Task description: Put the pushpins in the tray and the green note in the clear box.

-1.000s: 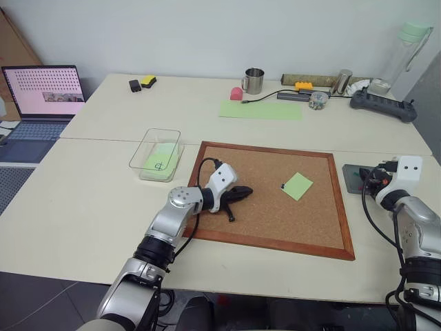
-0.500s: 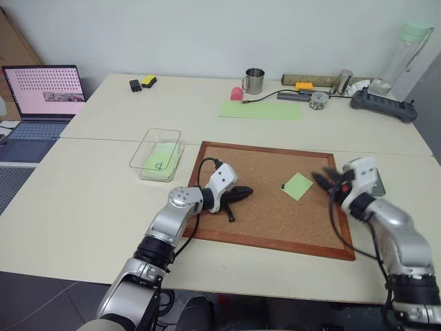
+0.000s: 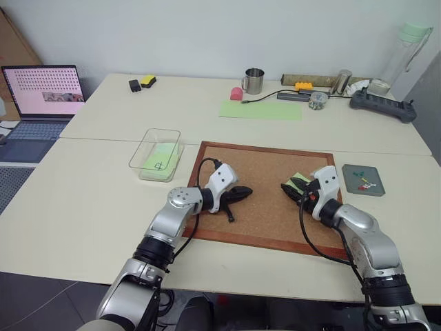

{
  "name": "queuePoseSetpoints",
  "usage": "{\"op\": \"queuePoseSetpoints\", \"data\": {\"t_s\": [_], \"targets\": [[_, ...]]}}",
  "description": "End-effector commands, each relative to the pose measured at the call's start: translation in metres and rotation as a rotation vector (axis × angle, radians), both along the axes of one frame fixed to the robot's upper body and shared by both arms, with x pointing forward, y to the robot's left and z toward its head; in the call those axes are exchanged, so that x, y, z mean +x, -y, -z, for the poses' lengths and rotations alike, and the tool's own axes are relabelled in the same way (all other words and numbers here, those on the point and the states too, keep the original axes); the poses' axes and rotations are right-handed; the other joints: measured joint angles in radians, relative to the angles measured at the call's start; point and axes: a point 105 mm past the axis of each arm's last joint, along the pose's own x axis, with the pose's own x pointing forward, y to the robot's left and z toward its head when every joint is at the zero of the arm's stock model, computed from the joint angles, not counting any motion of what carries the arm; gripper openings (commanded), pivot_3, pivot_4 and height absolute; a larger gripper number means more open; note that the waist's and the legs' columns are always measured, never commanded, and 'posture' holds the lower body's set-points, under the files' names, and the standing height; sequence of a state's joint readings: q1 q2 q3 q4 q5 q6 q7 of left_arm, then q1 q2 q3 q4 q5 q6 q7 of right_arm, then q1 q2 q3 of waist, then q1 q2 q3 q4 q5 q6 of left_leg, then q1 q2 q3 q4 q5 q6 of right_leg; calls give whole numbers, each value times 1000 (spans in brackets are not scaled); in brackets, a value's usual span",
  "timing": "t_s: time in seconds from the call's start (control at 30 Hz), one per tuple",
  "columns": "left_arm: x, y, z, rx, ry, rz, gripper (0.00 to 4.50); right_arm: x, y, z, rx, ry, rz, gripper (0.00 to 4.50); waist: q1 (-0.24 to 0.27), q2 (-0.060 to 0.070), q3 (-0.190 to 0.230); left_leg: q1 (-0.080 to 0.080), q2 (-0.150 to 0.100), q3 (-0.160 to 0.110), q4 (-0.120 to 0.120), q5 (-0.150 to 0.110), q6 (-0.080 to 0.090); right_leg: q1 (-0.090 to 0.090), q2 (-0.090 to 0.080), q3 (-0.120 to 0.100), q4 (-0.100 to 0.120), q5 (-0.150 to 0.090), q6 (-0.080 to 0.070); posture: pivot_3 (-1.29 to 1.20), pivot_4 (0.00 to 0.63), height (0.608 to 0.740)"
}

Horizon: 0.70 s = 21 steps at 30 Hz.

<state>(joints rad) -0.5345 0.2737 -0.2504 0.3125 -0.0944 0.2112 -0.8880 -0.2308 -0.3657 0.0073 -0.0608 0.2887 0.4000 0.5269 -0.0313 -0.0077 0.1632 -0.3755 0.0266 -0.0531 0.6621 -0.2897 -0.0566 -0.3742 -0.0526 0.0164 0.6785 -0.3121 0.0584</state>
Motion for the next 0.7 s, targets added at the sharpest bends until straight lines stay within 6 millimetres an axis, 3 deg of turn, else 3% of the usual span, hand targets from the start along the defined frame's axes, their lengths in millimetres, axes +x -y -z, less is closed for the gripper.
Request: {"op": "queuePoseSetpoints", "data": {"t_s": [0.03,0.3,0.4,0.57,0.7], "targets": [[-6,-6,19,47,-62,-2,0,6,-8,-12,9,54,-16,1800,0,0,0,0,0,0,0,0,0,0,0,0,0,0,0,0,150,740],[-6,-7,18,48,-59,-6,0,8,-15,-8,7,38,-39,1800,0,0,0,0,0,0,0,0,0,0,0,0,0,0,0,0,150,740],[-6,-7,19,48,-59,-7,0,7,-15,-7,18,36,-44,1365,0,0,0,0,0,0,0,0,0,0,0,0,0,0,0,0,150,740],[-7,-7,19,48,-59,-5,0,7,-13,-8,19,38,-41,81,-1,0,0,0,0,0,0,0,0,0,0,0,0,0,0,0,150,740],[-6,-7,18,48,-59,-6,0,7,-12,-12,24,58,-35,22,-1,0,0,0,0,0,0,0,0,0,0,0,0,0,0,0,150,740]]}}
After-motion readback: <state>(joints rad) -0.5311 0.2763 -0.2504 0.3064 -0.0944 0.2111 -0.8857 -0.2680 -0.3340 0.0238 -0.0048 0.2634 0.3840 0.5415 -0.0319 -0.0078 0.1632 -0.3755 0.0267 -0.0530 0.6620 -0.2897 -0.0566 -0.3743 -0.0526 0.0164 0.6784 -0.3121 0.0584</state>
